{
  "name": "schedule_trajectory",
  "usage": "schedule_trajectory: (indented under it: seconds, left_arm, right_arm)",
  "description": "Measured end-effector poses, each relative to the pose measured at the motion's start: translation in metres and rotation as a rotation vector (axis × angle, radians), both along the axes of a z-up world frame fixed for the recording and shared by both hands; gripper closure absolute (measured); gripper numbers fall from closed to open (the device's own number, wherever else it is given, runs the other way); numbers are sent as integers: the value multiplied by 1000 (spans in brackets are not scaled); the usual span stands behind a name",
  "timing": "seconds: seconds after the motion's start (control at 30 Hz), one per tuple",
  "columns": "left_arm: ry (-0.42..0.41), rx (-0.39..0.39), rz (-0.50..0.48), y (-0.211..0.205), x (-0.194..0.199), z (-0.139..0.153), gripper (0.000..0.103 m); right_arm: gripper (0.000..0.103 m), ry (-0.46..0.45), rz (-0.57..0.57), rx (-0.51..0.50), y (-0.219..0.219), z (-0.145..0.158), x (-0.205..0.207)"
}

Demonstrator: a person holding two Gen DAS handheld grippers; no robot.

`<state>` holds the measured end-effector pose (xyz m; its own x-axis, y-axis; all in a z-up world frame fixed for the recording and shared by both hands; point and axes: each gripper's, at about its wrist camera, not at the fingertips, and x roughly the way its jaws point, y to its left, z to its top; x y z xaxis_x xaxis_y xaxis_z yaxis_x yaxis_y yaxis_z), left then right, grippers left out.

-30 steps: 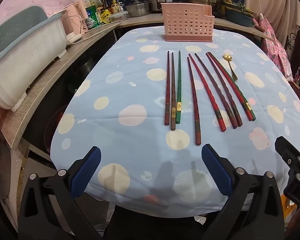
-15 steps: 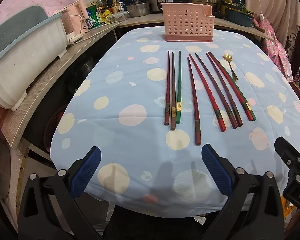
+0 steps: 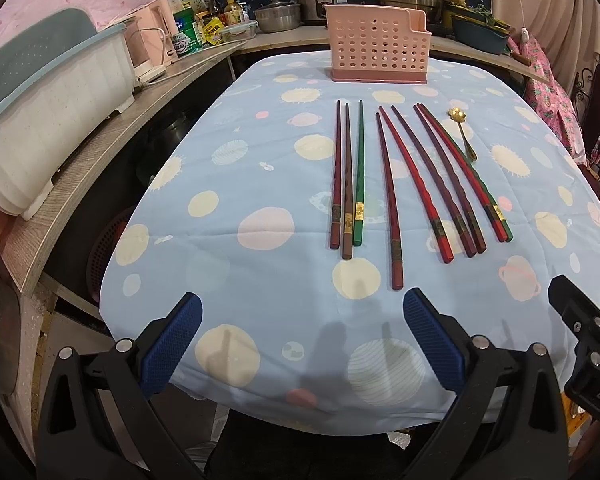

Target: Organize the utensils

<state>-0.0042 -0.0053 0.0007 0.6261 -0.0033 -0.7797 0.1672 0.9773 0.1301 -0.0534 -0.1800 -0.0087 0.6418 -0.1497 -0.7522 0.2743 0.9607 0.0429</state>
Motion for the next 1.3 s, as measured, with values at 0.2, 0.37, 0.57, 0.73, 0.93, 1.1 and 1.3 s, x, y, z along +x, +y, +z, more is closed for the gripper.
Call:
schedule_trajectory:
  seconds: [0.2, 0.37, 0.57, 0.73, 0.93, 1.1, 1.3]
  left_arm:
    - [0, 1, -1, -1, 0, 0, 7]
    - [2, -1, -1, 0, 0, 1, 7]
    - [-1, 0, 2, 0, 0, 1, 7]
    - [1, 1, 0, -1, -1, 0, 7]
    - [0, 1, 0, -1, -1, 0, 7]
    - [5, 2, -3, -2, -2, -3, 7]
    - [5, 3, -4, -2, -2, -3, 7]
  right_arm:
    - [7, -1, -1, 0, 0, 0, 0]
    - [7, 0, -1, 1, 0, 0, 0]
    - [7, -1, 2, 0, 1, -1, 1]
    - [7, -1, 1, 2, 1, -1, 0]
    - [7, 0, 2, 1, 2, -1, 1]
    - [7, -1, 1, 2, 2, -1, 1]
    - [6, -1, -1, 2, 3, -1, 1]
